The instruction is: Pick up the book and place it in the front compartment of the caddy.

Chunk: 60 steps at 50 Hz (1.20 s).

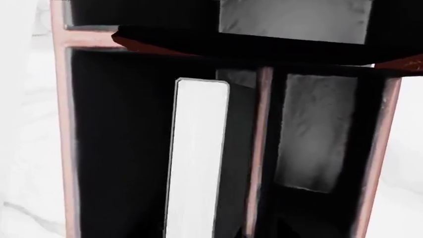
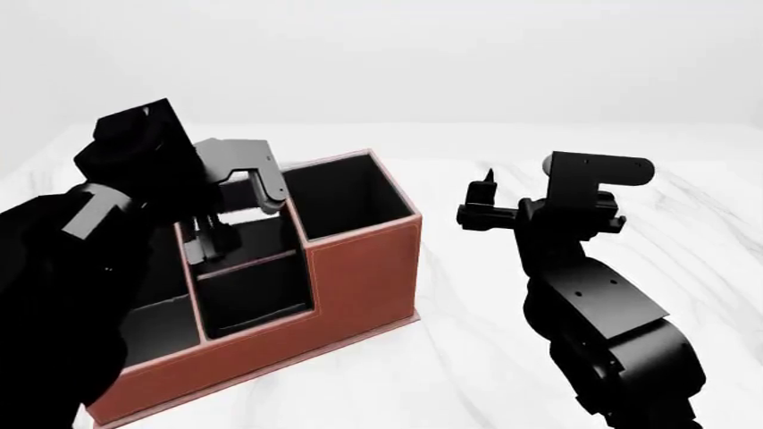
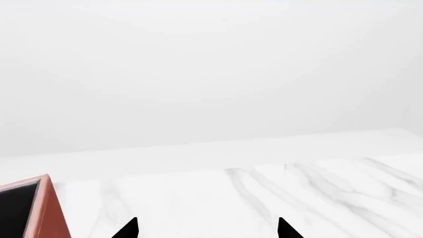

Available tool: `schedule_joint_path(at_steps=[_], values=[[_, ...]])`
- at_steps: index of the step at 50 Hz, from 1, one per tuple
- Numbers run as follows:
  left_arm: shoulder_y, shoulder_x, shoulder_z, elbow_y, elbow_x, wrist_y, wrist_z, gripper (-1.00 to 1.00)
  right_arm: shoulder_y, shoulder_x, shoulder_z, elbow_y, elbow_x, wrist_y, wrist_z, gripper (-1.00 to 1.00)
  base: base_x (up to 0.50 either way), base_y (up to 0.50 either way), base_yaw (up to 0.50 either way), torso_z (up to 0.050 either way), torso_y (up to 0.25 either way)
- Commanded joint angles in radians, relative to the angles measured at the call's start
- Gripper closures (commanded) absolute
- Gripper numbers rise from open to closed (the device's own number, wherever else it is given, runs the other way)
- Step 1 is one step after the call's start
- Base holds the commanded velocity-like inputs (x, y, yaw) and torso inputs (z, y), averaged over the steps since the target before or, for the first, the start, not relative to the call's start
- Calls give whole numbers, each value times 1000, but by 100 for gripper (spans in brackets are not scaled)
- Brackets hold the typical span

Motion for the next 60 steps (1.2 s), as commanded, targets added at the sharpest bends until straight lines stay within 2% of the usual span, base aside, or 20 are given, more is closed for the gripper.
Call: schedule_joint_path(at_steps=[1, 18, 20, 24, 30, 42, 45, 46, 48, 52, 53, 54, 55, 57, 58, 60], values=[[-41, 7, 27, -4, 13, -16, 12, -100, -1, 2, -2, 1, 3, -3, 1, -100, 0, 0, 0, 0, 0], [-149, 43, 76, 11, 35, -67, 62, -100, 0, 9, 7, -22, 21, 7, 9, -100, 0, 0, 0, 0, 0], [-164, 20, 78, 92, 39, -119, 69, -100, 2, 8, 7, -23, 23, 9, 10, -100, 0, 0, 0, 0, 0], [-218, -78, 90, 424, 53, -353, 116, -100, -2, 10, 8, -59, 36, 27, 20, -100, 0, 0, 0, 0, 0], [-256, -139, 64, 648, 41, -534, 143, -100, 1, 17, 18, -97, 57, 49, 31, -100, 0, 0, 0, 0, 0], [-268, -170, 48, 750, 19, -663, 171, -100, -2, 22, 23, -135, 77, 67, 45, -100, 0, 0, 0, 0, 0], [-228, -190, -49, 786, -27, -717, 142, -100, -3, 20, 20, -133, 77, 64, 44, -100, 0, 0, 0, 0, 0], [-187, -214, -132, 843, -55, -759, 108, -100, -2, 18, 18, -125, 73, 59, 41, -100, 0, 0, 0, 0, 0], [-147, -228, -213, 890, -74, -783, 62, -100, -2, 18, 16, -120, 71, 55, 40, -100, 0, 0, 0, 0, 0], [-74, -267, -300, 1003, -75, -889, -18, -100, 6, 15, 13, -124, 73, 61, 44, -100, 0, 0, 0, 0, 0], [-13, -268, -450, 1069, -108, -916, -58, -100, 5, 14, 12, -132, 69, 56, 49, -100, 0, 0, 0, 0, 0], [-3, -276, -456, 1096, -99, -932, -76, -100, 5, 14, 13, -134, 75, 62, 47, -100, 0, 0, 0, 0, 0], [62, -281, -564, 1154, -112, -952, -113, -100, 3, 13, 11, -139, 72, 59, 50, -100, 0, 0, 0, 0, 0], [99, -295, -613, 1221, -98, -983, -158, -100, 1, 13, 10, -147, 75, 61, 52, -100, 0, 0, 0, 0, 0], [157, -295, -718, 1297, -98, -1004, -195, -100, -3, 15, 11, -155, 76, 60, 52, -100, 0, 0, 0, 0, 0], [190, -305, -750, 1349, -88, -1024, -222, -100, -2, 16, 11, -153, 77, 59, 51, -100, 0, 0, 0, 0, 0]])
